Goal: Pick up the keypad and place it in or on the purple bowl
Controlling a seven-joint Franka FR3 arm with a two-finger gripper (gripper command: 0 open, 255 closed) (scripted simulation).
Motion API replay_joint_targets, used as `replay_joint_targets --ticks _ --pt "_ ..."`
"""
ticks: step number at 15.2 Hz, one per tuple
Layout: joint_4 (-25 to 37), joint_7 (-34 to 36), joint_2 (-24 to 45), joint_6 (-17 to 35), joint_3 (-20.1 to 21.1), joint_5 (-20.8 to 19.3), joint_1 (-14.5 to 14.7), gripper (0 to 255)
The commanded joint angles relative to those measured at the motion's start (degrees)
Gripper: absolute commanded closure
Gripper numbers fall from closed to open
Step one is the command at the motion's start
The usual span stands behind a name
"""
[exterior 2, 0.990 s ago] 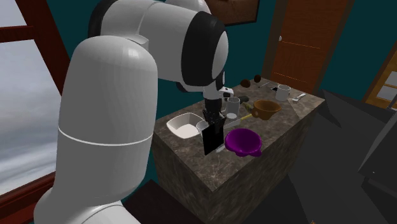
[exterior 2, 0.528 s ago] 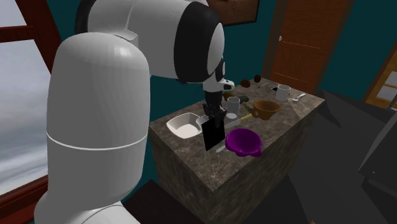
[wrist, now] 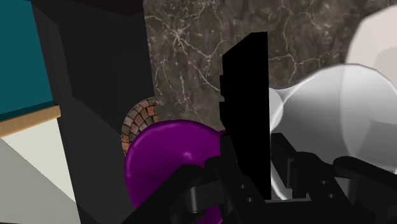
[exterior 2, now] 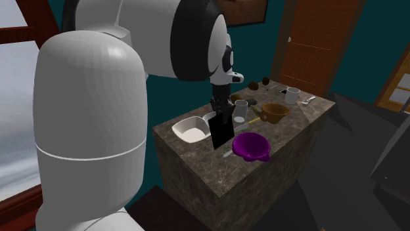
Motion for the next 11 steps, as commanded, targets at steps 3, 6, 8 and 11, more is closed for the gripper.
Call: replay_joint_targets --ticks 3,6,8,11 --pt "1.4 -0.6 -1.3 -2.6 0.2 0.6 -0.1 255" --pt "2.6 -1.0 -2.2 -4.6 0.3 1.1 -0.1 255" --pt "3.5 -1.3 -2.7 -5.9 0.4 1.3 -0.1 255" --pt "4.7 -1.7 -3.4 -7.7 0.5 1.6 -0.1 255"
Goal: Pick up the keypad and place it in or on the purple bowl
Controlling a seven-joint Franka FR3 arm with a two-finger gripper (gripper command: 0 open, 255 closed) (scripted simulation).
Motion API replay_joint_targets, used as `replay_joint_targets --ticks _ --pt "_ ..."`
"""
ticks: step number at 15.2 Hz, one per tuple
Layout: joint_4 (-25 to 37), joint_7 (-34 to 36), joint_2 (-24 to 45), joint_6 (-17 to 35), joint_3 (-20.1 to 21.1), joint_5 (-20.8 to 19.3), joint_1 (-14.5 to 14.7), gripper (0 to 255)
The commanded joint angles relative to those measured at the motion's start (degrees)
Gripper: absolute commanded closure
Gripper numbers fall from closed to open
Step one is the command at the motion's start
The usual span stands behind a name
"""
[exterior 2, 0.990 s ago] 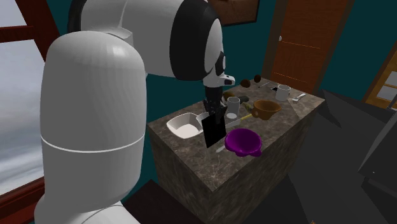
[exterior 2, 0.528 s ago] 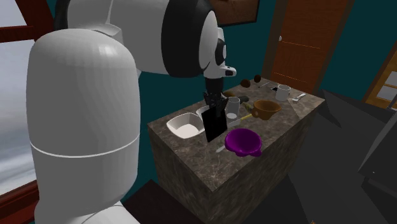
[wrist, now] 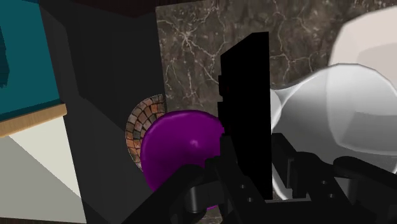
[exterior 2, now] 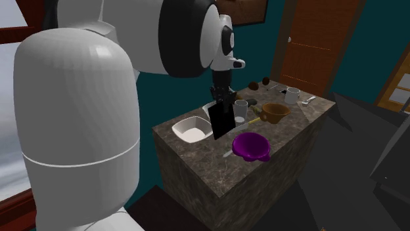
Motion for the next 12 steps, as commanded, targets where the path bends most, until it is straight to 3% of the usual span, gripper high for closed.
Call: replay_joint_targets --ticks 1,12 --pt "1.8 -1.3 0.4 -1.3 -0.4 -0.1 -0.6 255" --pt "24.4 -13.1 11.9 -10.8 -4.7 -2.2 -5.6 255"
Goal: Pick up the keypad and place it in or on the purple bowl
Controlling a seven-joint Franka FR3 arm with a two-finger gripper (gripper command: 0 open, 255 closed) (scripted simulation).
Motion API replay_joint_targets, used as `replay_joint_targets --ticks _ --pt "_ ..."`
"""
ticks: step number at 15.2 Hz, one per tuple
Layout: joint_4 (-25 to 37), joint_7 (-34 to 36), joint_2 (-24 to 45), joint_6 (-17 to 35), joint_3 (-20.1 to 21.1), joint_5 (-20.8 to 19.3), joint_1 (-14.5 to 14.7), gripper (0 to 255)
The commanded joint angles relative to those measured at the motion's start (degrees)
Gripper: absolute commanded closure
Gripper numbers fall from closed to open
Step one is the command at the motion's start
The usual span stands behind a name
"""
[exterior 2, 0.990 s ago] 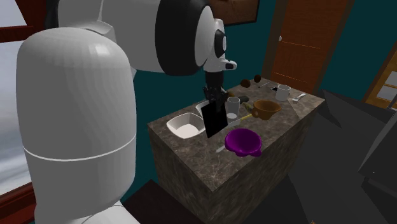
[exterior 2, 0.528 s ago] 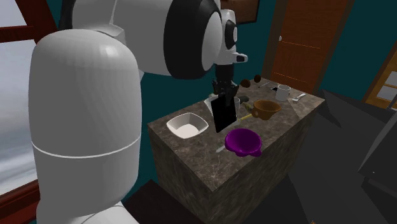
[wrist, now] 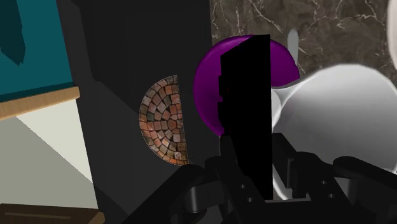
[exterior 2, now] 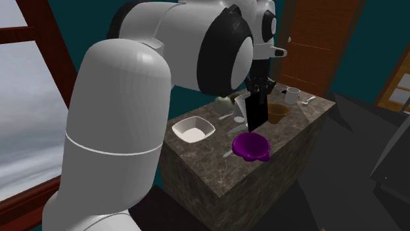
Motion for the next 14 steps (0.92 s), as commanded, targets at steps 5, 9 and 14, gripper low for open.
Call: replay_joint_targets --ticks 5,9,14 --pt "0.3 -0.4 2.2 2.0 -0.4 -0.5 -0.4 255" --pt "-2.0 0.1 2.7 4.7 -0.5 -0.7 -0.5 255" --pt "-4.4 0.7 3.6 8.0 -0.7 -1.1 -0.6 255"
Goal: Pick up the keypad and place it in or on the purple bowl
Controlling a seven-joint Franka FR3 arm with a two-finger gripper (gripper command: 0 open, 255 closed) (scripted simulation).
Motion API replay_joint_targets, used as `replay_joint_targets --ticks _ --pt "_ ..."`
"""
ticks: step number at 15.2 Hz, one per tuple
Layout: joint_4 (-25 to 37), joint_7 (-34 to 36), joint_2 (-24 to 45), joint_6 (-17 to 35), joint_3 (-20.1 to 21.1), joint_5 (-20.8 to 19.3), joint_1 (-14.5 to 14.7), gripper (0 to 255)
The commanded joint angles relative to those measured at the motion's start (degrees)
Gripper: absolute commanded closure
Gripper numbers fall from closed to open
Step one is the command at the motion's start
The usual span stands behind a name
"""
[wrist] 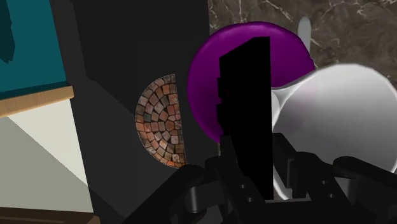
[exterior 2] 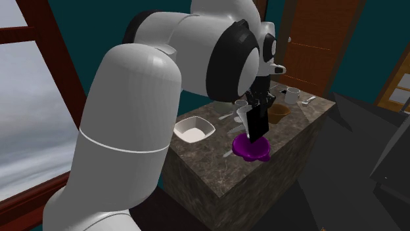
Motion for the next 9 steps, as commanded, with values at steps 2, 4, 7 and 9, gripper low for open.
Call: replay_joint_targets --ticks 2,4,7,9 --pt "-1.6 0.4 0.4 2.0 -0.1 -0.2 -0.1 255" --pt "-2.4 0.7 0.9 3.3 -0.2 -0.4 -0.1 255" --pt "-3.5 1.0 1.7 5.1 -0.3 -0.7 -0.1 255" --pt "-3.6 1.1 1.8 5.4 -0.3 -0.8 -0.1 255"
